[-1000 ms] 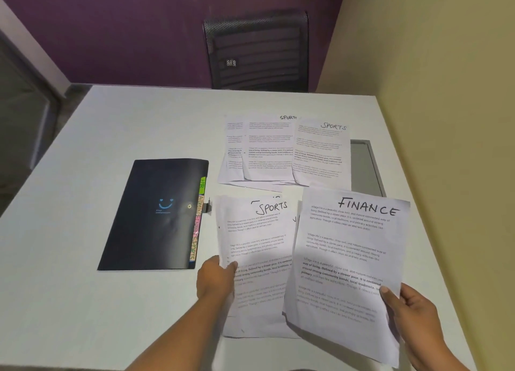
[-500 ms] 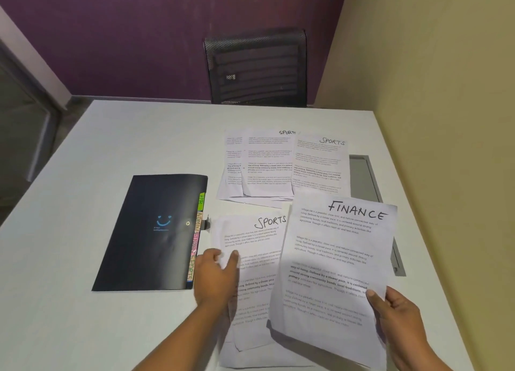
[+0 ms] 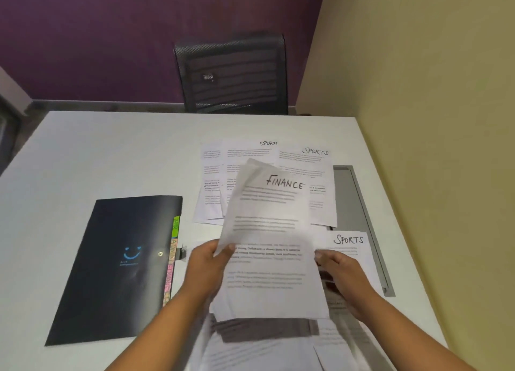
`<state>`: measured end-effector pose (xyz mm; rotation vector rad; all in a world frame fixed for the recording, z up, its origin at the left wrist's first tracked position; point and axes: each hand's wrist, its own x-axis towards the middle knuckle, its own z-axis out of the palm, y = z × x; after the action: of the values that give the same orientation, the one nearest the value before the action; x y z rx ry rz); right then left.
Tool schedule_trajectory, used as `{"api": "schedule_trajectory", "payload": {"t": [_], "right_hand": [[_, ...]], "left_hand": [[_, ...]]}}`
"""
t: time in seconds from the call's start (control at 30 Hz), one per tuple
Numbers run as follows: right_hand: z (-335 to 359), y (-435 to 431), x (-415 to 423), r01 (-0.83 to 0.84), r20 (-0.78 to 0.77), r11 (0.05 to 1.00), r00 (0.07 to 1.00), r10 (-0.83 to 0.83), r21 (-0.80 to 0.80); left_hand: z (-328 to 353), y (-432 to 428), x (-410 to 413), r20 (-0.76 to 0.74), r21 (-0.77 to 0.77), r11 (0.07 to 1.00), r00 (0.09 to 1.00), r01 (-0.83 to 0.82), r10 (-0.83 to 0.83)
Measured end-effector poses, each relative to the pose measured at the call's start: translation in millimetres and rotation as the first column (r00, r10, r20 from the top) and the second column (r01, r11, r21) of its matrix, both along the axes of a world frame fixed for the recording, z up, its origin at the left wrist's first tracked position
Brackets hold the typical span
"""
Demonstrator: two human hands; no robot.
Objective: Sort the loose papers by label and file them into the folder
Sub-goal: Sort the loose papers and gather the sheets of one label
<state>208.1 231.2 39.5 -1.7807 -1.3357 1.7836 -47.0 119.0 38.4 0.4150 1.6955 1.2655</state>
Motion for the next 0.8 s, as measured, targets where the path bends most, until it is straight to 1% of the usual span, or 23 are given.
{"api": "schedule_trajectory", "payload": {"t": [0.03, 0.07, 0.1, 0.13, 0.17, 0.2, 0.23, 0.27, 0.3, 0.33, 0.37, 0.43, 0.47, 0.5, 0.53, 0.57, 0.63, 0.67, 0.7, 0.8], "right_hand": [[-11, 13, 1, -0.029, 0.081, 0.998, 0.996, 0.025, 0.048], [-21, 26, 2, -0.149, 0.226, 0.981, 0.967, 0.118, 0.122], [-29, 36, 4, -0.322, 0.416, 0.935, 0.879, 0.235, 0.152], [-37, 40, 8, -0.484, 0.597, 0.865, 0.735, 0.320, 0.132], [-45, 37, 12, -0.583, 0.706, 0.808, 0.608, 0.363, 0.086], [-54, 30, 19, -0.635, 0.762, 0.772, 0.517, 0.390, 0.035], [-58, 16, 23, -0.665, 0.793, 0.747, 0.452, 0.407, -0.005], [-63, 1, 27, -0.683, 0.802, 0.730, 0.419, 0.425, -0.030], [-65, -14, 30, -0.698, 0.806, 0.716, 0.412, 0.425, -0.021], [-70, -25, 35, -0.699, 0.807, 0.715, 0.429, 0.405, 0.013], [-75, -31, 42, -0.672, 0.804, 0.737, 0.476, 0.357, 0.070], [-82, -27, 51, -0.536, 0.790, 0.812, 0.591, 0.165, 0.232], [-86, -18, 56, -0.429, 0.773, 0.851, 0.633, 0.044, 0.303], [-86, -7, 58, -0.316, 0.758, 0.887, 0.650, -0.057, 0.337], [-86, 3, 60, -0.229, 0.755, 0.915, 0.646, -0.113, 0.333], [-83, 13, 60, -0.191, 0.775, 0.936, 0.621, -0.118, 0.295], [-82, 24, 60, -0.208, 0.830, 0.956, 0.555, -0.058, 0.206], [-81, 29, 60, -0.210, 0.841, 0.960, 0.540, -0.042, 0.183], [-78, 32, 60, -0.183, 0.836, 0.970, 0.548, -0.037, 0.162], [-79, 38, 66, -0.061, 0.772, 0.994, 0.636, -0.028, 0.087]], "left_hand": [[-2, 4, -7, -0.014, -0.011, 0.999, 0.999, -0.038, 0.038], [-4, 7, -12, -0.023, -0.026, 0.998, 0.998, -0.064, 0.064], [-7, 11, -18, -0.028, -0.037, 0.996, 0.997, -0.080, 0.079], [-8, 16, -23, -0.029, -0.043, 0.996, 0.996, -0.084, 0.083], [-11, 20, -26, -0.027, -0.045, 0.995, 0.996, -0.088, 0.087], [-13, 24, -29, -0.026, -0.045, 0.994, 0.995, -0.095, 0.094], [-15, 27, -31, -0.020, -0.040, 0.994, 0.994, -0.106, 0.106], [-16, 30, -32, -0.010, -0.037, 0.991, 0.992, -0.125, 0.125], [-17, 32, -34, 0.004, -0.032, 0.989, 0.990, -0.143, 0.143], [-18, 34, -35, 0.013, -0.030, 0.987, 0.987, -0.157, 0.158], [-20, 36, -37, 0.019, -0.033, 0.984, 0.984, -0.175, 0.176], [-23, 39, -37, 0.015, -0.044, 0.981, 0.981, -0.191, 0.192], [-25, 40, -37, 0.003, -0.050, 0.980, 0.982, -0.190, 0.191], [-27, 41, -37, -0.005, -0.054, 0.981, 0.982, -0.187, 0.187], [-28, 43, -36, -0.014, -0.060, 0.982, 0.984, -0.180, 0.179], [-29, 45, -35, -0.023, -0.067, 0.982, 0.985, -0.175, 0.173], [-28, 48, -32, -0.034, -0.074, 0.984, 0.987, -0.161, 0.158], [-28, 49, -30, -0.032, -0.072, 0.986, 0.988, -0.153, 0.151], [-28, 50, -28, -0.027, -0.070, 0.986, 0.988, -0.151, 0.149], [-27, 48, -23, -0.005, -0.046, 0.987, 0.988, -0.152, 0.152]]}}
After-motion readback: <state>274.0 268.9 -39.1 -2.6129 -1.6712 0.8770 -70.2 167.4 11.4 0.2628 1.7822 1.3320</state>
